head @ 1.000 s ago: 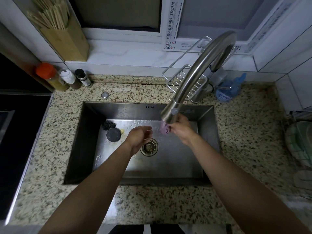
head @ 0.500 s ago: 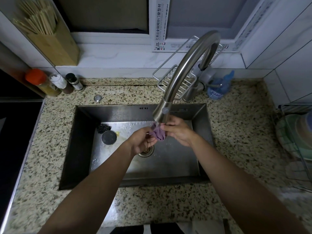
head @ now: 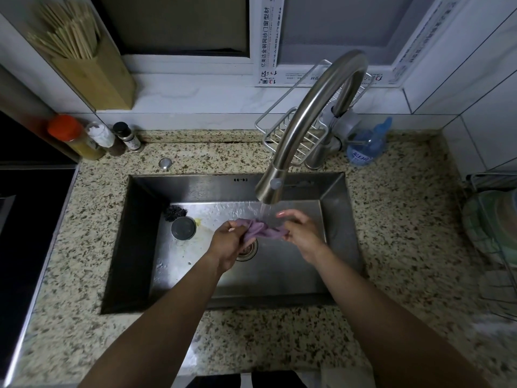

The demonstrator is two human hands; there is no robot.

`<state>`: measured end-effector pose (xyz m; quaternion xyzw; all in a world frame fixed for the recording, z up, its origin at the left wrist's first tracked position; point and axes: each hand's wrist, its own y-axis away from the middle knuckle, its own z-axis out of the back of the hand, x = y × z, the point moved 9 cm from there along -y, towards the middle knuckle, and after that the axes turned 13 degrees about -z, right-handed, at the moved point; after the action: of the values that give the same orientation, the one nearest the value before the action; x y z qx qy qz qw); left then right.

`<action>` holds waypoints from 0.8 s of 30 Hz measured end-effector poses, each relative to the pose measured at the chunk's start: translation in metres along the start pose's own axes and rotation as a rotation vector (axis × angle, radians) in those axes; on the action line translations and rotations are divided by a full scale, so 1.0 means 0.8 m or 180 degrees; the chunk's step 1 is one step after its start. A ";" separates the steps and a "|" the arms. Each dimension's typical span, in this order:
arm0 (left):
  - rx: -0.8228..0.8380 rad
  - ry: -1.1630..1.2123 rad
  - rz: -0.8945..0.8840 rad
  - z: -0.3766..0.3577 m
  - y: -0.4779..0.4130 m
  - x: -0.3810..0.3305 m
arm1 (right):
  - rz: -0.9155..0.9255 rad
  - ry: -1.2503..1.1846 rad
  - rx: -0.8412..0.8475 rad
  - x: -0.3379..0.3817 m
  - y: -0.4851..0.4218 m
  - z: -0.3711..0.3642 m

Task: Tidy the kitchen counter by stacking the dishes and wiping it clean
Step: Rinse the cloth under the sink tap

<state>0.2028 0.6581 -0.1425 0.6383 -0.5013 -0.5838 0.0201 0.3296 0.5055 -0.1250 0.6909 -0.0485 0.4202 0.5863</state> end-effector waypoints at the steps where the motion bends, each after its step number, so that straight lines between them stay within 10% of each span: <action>1: 0.0020 -0.0145 -0.0041 0.000 0.001 -0.002 | -0.0007 0.0224 0.0021 -0.003 0.000 -0.007; 13: 0.0614 -0.0721 0.0056 -0.013 0.007 -0.013 | 0.0168 0.1059 0.0415 0.010 -0.004 -0.060; 24: 0.0154 -0.0268 0.0201 -0.001 -0.001 -0.003 | -0.0832 -0.1954 0.0506 -0.019 -0.023 -0.018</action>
<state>0.2041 0.6601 -0.1408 0.5973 -0.5356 -0.5969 0.0021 0.3223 0.5169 -0.1496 0.8291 -0.1008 0.1163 0.5375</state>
